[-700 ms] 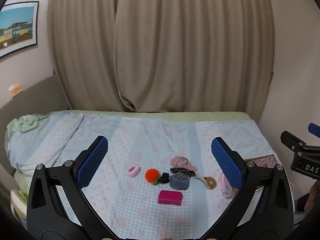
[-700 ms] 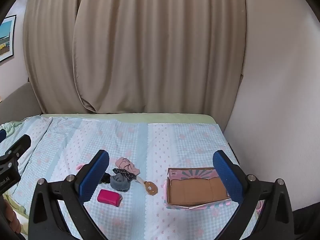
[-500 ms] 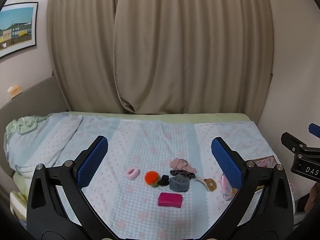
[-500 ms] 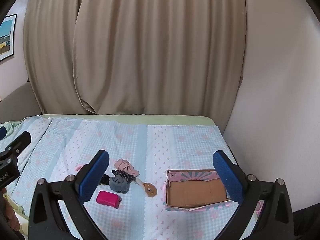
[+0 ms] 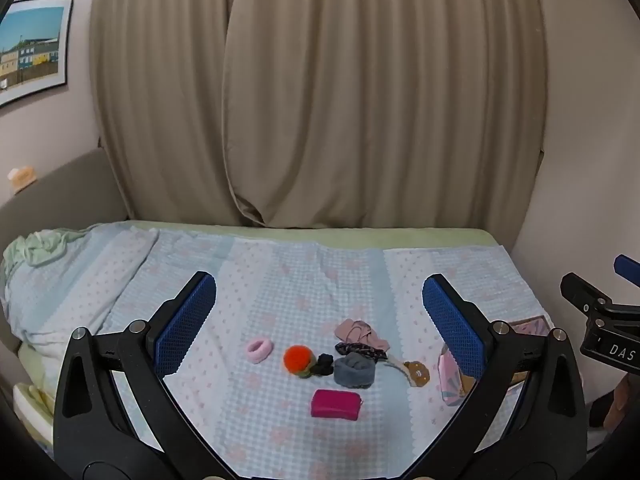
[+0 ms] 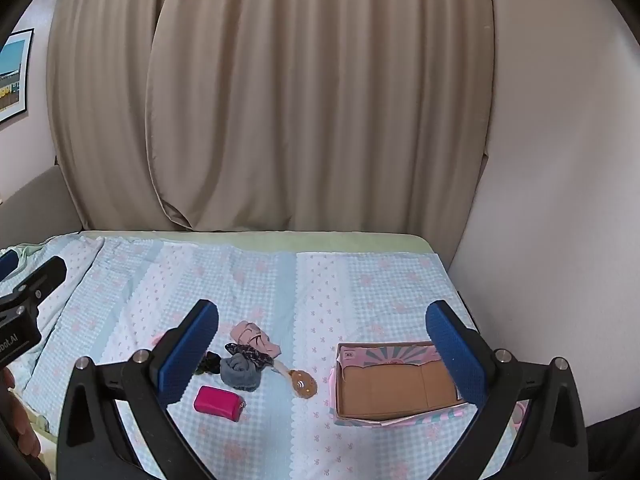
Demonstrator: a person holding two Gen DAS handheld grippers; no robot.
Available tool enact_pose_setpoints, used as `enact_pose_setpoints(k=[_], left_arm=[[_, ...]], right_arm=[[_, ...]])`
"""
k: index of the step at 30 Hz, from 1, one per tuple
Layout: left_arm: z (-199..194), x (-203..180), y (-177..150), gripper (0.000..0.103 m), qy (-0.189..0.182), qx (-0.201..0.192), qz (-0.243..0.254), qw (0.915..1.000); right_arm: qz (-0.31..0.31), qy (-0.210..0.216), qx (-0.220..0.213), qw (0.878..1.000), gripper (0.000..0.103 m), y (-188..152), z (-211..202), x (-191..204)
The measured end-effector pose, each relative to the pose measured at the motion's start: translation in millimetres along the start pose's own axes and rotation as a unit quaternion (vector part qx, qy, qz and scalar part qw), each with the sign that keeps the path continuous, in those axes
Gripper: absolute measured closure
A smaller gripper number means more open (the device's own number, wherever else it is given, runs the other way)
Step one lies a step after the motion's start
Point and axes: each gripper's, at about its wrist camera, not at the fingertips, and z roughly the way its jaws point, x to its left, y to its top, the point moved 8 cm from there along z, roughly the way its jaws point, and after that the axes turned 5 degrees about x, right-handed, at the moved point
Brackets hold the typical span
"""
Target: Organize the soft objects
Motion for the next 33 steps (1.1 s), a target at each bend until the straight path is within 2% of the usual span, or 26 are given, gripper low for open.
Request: enact_pose_setpoints(k=[16,33], left_arm=[[6,3,-10,0.000,0.004,-0.001,0.003,1.0000],[-2,0,0,0.000,0.004,-0.007,0.004,1.0000]], right_arm=[[0.006,0.000,0.003,1.000,0.000,-1,1,2],[0.006,-0.006,-0.001,1.000,0.000,-1,-3,2]])
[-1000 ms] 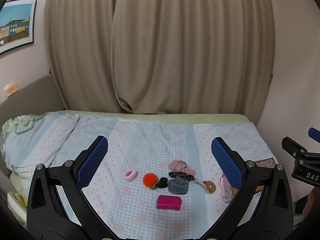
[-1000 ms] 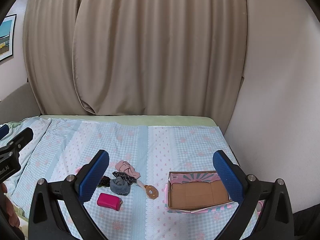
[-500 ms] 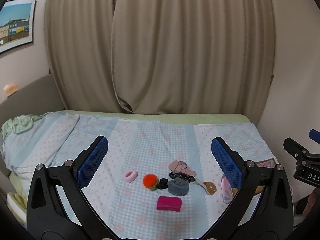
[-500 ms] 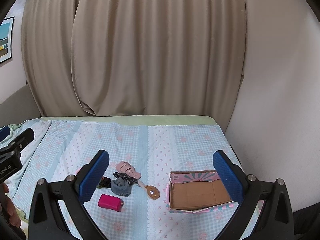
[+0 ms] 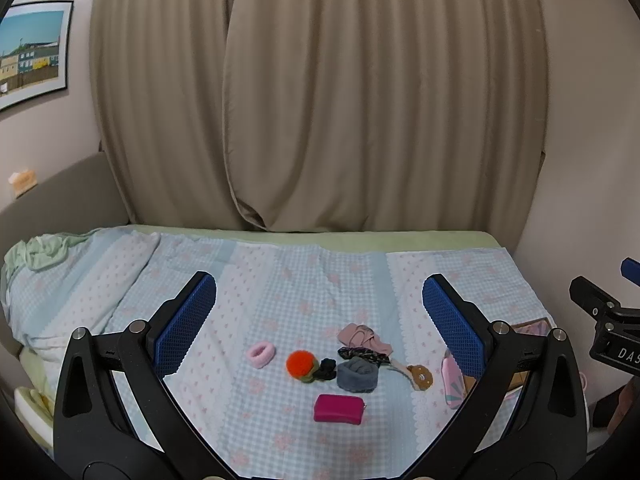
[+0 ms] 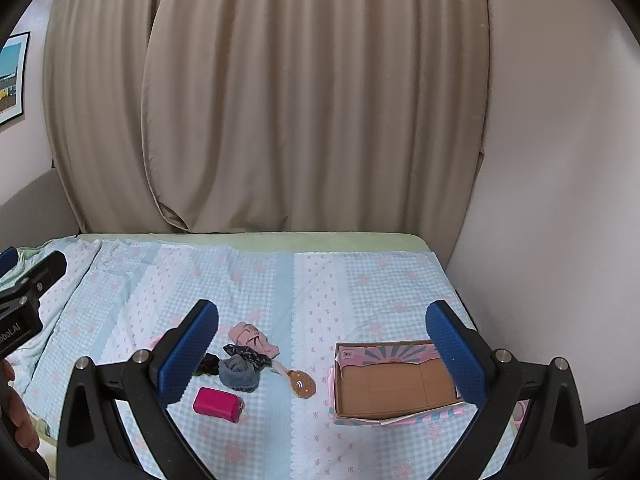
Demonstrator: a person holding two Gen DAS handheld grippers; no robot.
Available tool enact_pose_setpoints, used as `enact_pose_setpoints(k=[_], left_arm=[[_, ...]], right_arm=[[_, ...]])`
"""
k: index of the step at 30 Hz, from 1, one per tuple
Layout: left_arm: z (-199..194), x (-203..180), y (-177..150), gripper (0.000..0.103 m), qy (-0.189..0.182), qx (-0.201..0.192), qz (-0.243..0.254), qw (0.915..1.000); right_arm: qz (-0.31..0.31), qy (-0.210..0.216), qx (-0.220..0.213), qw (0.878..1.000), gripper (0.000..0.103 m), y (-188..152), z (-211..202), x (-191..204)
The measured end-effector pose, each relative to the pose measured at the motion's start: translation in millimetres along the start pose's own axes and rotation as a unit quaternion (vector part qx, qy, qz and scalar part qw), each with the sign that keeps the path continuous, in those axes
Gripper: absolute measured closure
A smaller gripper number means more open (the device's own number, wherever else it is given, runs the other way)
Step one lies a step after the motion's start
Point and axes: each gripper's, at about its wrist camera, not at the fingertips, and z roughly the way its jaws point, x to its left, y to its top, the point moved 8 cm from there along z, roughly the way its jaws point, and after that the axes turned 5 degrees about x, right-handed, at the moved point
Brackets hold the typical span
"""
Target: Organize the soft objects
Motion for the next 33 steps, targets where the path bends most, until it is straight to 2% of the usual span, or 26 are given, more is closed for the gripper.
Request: enact_pose_setpoints(k=[33], left_arm=[[-9.6,-5.1,0.7,0.000,-0.004,-0.010,0.005,0.9999]], right_arm=[[0.008,0.000,-0.011,1.000,0.000,-3.4,-7.0,-3.5]])
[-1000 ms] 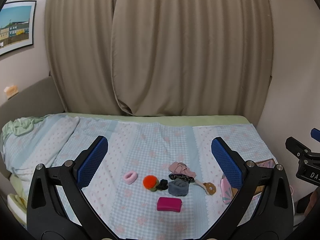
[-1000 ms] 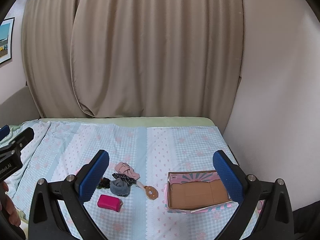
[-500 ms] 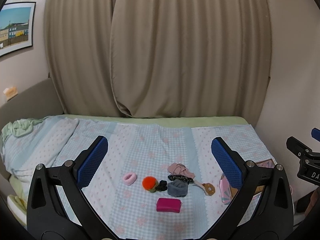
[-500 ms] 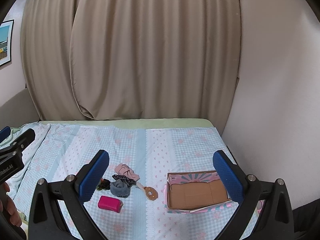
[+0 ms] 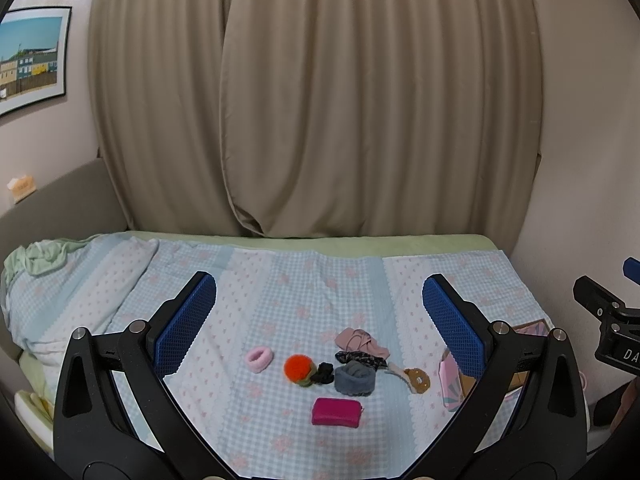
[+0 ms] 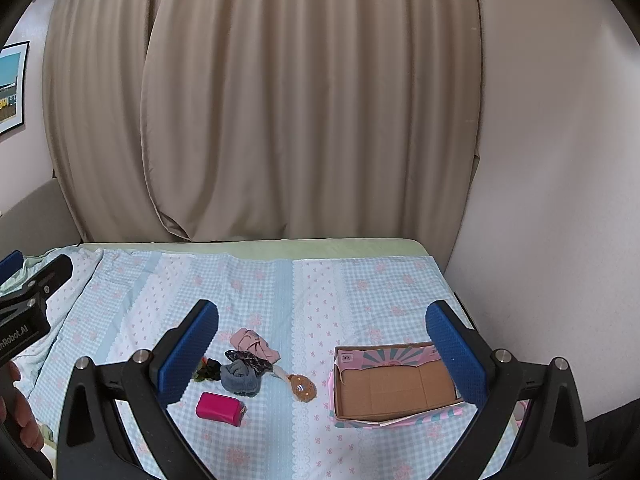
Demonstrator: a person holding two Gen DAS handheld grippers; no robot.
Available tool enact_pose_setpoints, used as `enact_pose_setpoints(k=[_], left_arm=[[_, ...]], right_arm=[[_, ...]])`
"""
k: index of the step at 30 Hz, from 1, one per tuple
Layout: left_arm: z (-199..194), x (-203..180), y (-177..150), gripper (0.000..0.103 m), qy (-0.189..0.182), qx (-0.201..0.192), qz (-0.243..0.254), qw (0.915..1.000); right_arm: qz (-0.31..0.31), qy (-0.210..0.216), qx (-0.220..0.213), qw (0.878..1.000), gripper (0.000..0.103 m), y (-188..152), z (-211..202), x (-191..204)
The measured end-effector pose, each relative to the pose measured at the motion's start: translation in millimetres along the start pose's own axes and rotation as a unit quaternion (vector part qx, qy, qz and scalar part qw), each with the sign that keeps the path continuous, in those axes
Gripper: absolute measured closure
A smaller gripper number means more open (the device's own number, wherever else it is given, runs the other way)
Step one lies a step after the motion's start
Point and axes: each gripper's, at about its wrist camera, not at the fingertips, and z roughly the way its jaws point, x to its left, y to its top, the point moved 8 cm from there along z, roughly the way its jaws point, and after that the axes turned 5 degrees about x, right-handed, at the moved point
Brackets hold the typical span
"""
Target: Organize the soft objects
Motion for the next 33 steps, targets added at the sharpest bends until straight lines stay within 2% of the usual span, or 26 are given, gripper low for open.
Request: enact_pose_setpoints(k=[14,21,26,33], left_arm=[[7,1,-1,0.000,0.015,0.016,-0.024,0.9995],[19,17,-14,0.000,0.053,0.022,-0.028,0.9980],[65,55,-50,0.000,0.060,0.068,-0.034,0.9953],[170,118,-111,0.000,0.028,0.143,-0.054,0.9879]], right_arm=[[-0.017,0.026,0.011,0.999,0.000,10,14,-10],[-0.033,0.055,0.035,0.997,0.000,-2,50,-3],[-0.025,0.055,0.065,0.996,0.000,-34,86,22],[-0.003,0.038,0.130,0.991,0.000,-88,148,77]])
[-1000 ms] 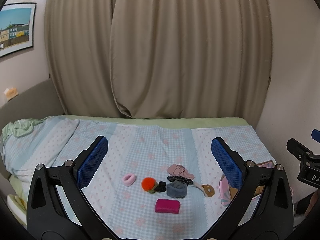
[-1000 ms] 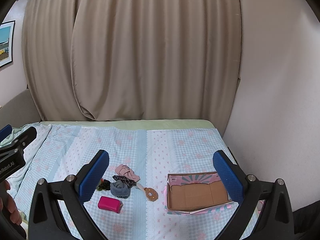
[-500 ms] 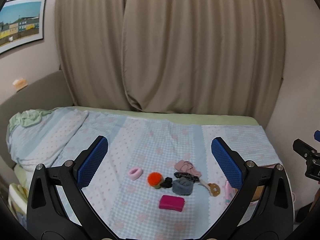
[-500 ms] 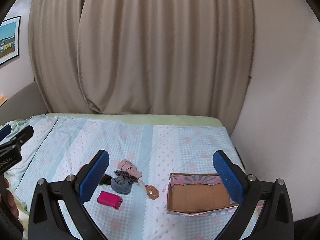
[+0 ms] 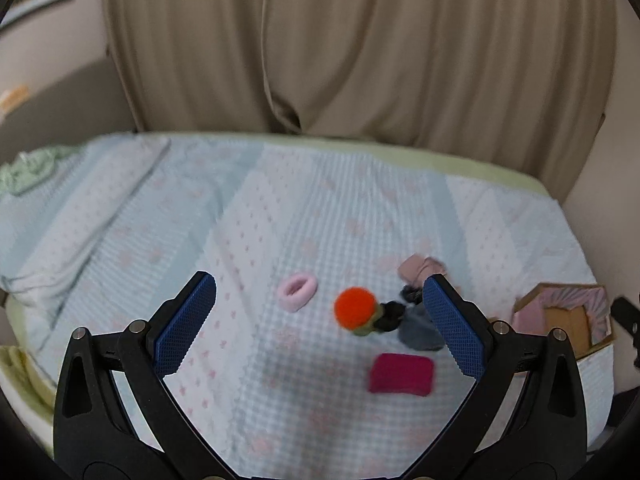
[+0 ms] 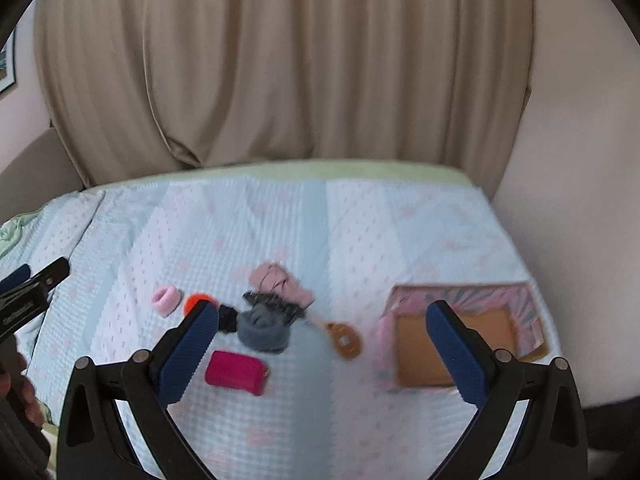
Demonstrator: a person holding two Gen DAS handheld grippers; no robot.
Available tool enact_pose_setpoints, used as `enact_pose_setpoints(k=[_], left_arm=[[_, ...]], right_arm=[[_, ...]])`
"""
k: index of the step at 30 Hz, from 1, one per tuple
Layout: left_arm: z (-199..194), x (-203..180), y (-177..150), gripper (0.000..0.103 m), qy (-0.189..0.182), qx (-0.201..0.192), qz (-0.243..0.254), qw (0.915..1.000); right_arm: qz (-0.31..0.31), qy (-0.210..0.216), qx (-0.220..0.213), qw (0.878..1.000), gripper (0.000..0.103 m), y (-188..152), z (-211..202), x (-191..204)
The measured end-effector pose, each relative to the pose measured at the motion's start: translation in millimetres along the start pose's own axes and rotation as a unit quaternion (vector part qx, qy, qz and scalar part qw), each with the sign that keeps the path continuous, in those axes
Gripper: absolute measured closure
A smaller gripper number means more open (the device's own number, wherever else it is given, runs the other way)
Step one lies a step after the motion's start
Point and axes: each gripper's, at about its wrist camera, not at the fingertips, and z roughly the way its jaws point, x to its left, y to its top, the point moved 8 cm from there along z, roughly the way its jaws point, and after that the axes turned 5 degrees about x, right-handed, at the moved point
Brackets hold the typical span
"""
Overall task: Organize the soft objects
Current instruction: 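Grasp the pink fuzzy hair tie with the left tool while the right tool grasps the grey sock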
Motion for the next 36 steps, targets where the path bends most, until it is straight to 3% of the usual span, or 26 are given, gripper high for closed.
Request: enact_pose_setpoints(k=[6,16,27,33,36], left_arm=[[109,34,-24,0.000,-0.023,0.051,-0.001,0.9984],[258,56,-76,0.001,-0.042,0.116,-0.018,0.9922],[338,49,-94,0.010,-0.046,0.133,-0.042,0.9891],[361,50,-97,0.033,-0.028,0.141,-0.039,0.9888],[365,54,-96,0.045,-0.025,0.139,-0.043,0.9890]], right_arm=[[0.040,0.005,0.052,0.998,0.000,-35,86,46],[0.099,-0.005,0.078,0.992,0.000,-67,218,92],[0.154,-0.042,0.098,0.982,0.003,-87,301,74],[0.164,-0.019,0.108,0.980,0.013,-87,326,78],[0.158,-0.004,0.117,0.980,0.028,-84,334,87]])
